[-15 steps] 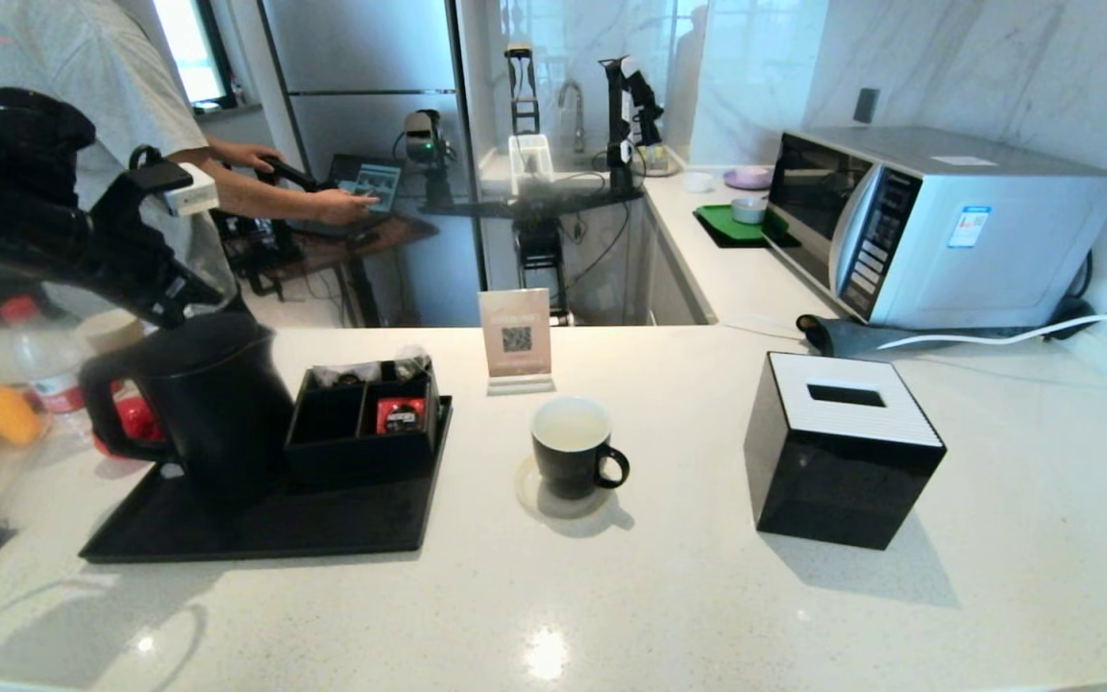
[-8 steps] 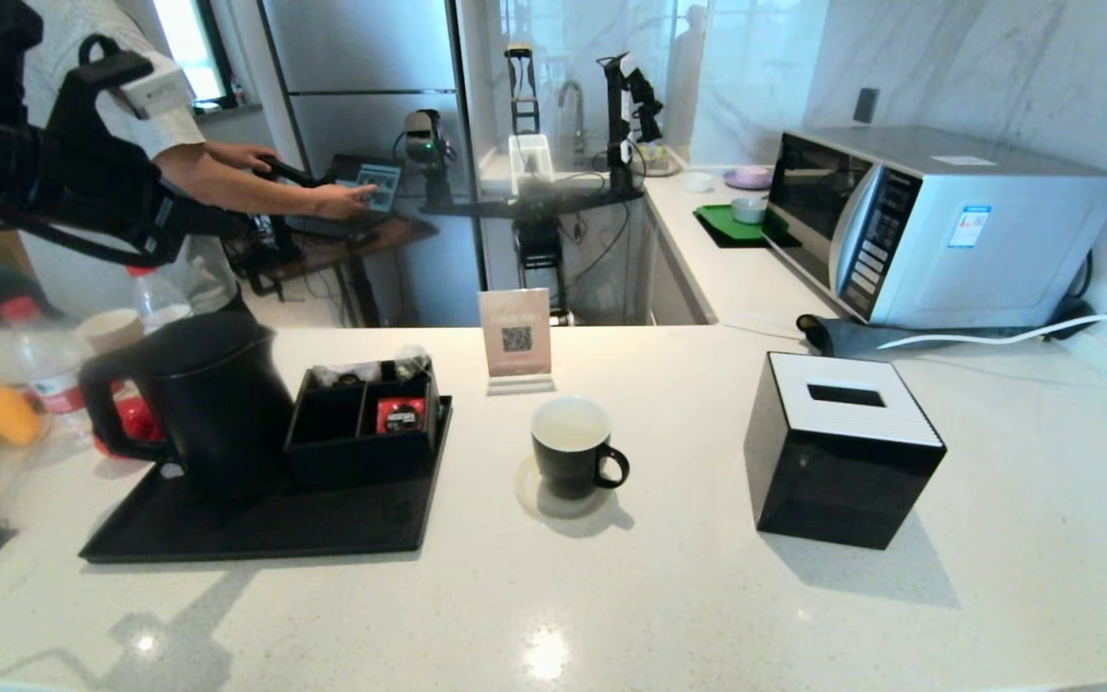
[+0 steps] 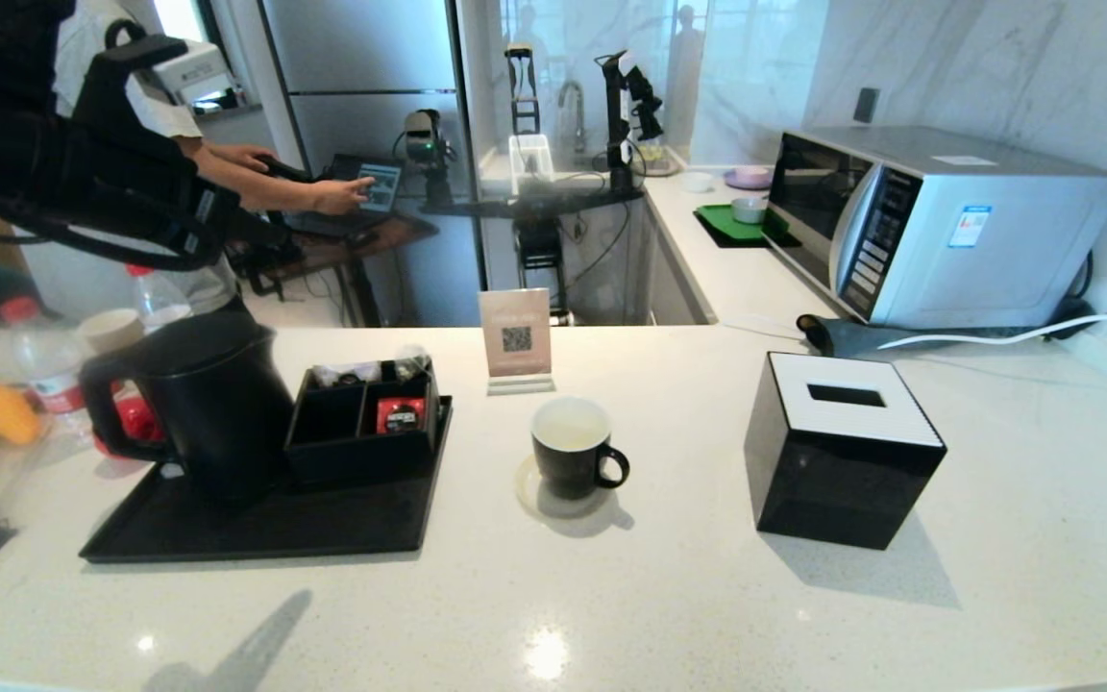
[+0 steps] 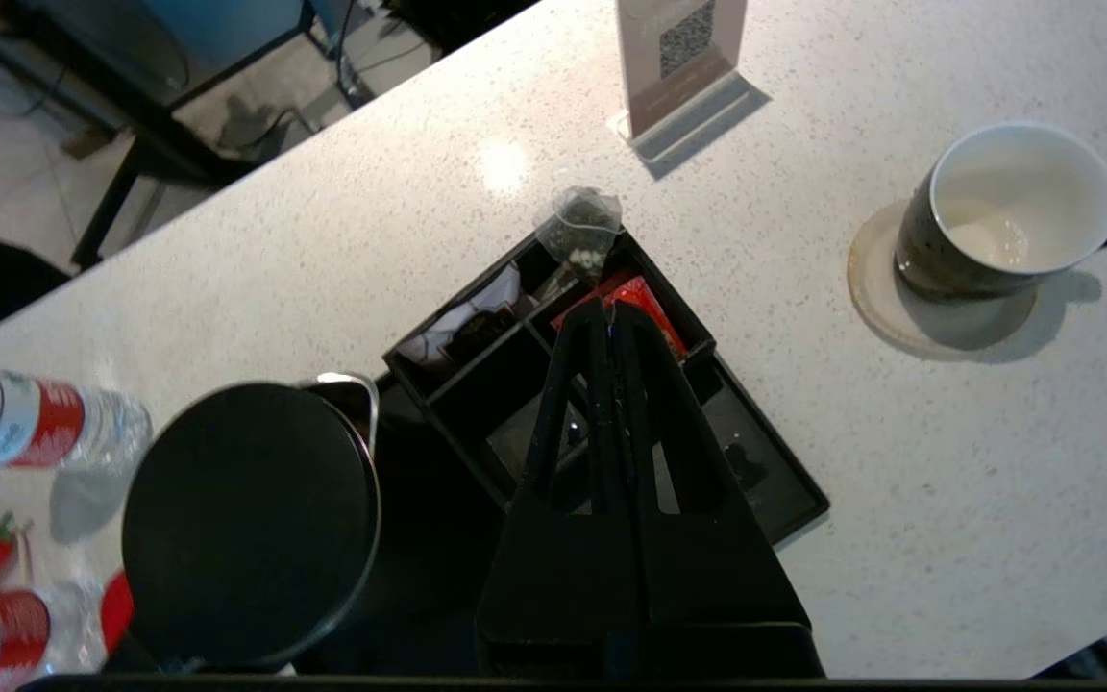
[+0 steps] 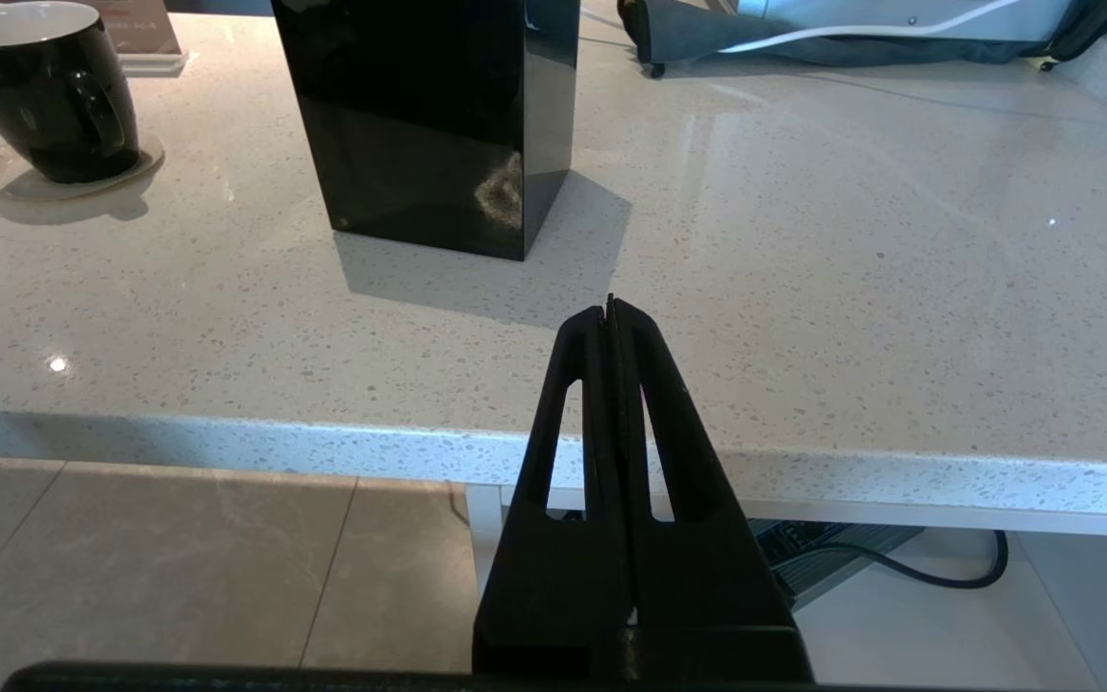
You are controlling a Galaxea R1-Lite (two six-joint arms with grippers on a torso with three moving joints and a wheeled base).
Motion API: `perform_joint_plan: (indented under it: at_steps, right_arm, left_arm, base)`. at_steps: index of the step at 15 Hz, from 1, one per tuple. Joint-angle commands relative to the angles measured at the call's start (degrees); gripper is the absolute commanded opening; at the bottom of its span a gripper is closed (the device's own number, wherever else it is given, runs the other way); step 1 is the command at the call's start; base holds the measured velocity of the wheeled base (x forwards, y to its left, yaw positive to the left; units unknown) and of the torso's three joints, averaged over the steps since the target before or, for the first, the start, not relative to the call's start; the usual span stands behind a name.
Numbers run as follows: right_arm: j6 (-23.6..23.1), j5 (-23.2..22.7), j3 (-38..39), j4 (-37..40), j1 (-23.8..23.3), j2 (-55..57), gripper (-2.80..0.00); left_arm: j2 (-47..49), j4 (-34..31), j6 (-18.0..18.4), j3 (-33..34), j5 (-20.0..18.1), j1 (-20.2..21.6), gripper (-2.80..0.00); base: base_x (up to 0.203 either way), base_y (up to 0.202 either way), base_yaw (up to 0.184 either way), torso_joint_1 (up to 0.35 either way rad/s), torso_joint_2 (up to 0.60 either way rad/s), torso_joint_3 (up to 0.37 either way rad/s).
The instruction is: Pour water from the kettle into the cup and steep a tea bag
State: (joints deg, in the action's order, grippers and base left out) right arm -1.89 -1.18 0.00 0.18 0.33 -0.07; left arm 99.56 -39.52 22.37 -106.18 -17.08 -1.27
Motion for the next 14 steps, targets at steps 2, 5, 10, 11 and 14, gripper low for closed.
perform_joint_plan:
  at_steps: [2,5,10,11,14]
  right_arm:
    - [-0.04,-0.05,0.00,-0.01,0.02,0.07,-2.80]
    - [-0.04,-0.05,0.00,-0.01,0.02,0.07,-2.80]
    - [-0.04,-0.05,0.00,-0.01,0.02,0.07,-2.80]
    - [-0.04,-0.05,0.00,-0.04,0.02,0.07,-2.80]
    - [-0.04,-0.05,0.00,-0.01,0.02,0.07,-2.80]
  left_arm:
    - [-0.45,2.58,-5.79,0.71,7.61,-4.32,-2.80]
    - [1.25,3.84,-14.11,1.65,15.89,-9.98,-2.80]
    - [1.94,9.84,-21.73,9.31,20.55,-12.56,-2.80]
    - [1.73,10.43,-23.60,10.58,20.54,-11.79,-2.80]
    - [3.35,10.43,-25.16,11.37,20.47,-10.09,-2.80]
  base:
    - [0.000,0.000,0.000,0.000,0.00,0.000]
    - [0.000,0.000,0.000,0.000,0.00,0.000]
    - [0.000,0.000,0.000,0.000,0.00,0.000]
    - [0.000,0.000,0.000,0.000,0.00,0.000]
    - [0.000,0.000,0.000,0.000,0.00,0.000]
